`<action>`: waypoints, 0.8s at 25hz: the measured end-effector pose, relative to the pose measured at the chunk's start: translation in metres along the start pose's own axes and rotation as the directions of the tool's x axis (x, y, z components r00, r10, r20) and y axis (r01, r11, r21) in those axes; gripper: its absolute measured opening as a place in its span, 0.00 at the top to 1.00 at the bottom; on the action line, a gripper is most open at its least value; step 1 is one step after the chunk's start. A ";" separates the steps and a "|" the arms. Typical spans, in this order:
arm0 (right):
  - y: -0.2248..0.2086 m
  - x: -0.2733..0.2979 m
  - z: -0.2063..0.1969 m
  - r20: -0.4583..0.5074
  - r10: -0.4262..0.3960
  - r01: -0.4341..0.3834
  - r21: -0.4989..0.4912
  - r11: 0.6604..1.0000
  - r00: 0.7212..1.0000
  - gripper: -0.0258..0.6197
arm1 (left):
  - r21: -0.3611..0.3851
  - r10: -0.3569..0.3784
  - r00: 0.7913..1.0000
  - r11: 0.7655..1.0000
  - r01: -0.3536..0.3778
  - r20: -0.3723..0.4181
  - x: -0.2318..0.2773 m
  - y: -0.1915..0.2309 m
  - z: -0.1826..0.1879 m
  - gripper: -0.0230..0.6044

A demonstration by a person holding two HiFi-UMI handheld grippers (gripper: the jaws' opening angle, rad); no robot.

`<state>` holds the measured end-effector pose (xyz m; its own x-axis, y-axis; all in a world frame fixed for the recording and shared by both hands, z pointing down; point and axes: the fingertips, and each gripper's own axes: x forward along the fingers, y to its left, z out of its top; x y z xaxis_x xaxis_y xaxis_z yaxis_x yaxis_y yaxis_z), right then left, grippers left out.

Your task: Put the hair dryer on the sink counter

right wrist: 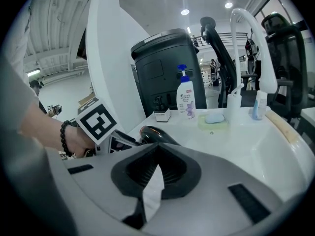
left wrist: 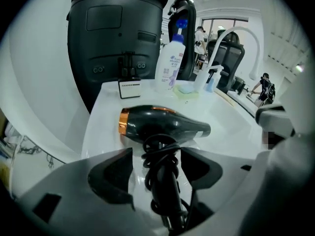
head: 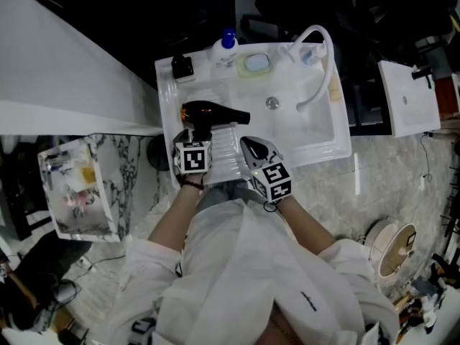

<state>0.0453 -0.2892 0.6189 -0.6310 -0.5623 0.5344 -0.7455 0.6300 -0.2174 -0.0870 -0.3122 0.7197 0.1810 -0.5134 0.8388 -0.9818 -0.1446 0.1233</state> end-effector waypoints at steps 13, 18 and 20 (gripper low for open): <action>-0.010 -0.066 0.076 0.212 -0.074 0.075 0.003 0.997 0.974 0.93 | 0.070 0.040 0.857 0.994 -0.088 0.514 -0.156 0.033 0.093 0.86; -0.016 -0.089 0.106 0.292 -0.121 0.129 -0.008 0.992 0.949 0.93 | 0.041 0.042 0.697 0.994 -0.102 0.716 -0.225 0.042 0.134 0.91; -0.017 -0.098 0.118 0.326 -0.134 0.144 -0.009 0.989 0.936 0.93 | 0.029 0.044 0.644 0.994 -0.102 0.764 -0.249 0.048 0.143 0.91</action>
<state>0.0944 -0.3078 0.4733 -0.5607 -0.7850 0.2635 -0.8270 0.5468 -0.1309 -0.1705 -0.3122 0.4403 0.1176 -0.9830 0.1409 -0.9930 -0.1157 0.0217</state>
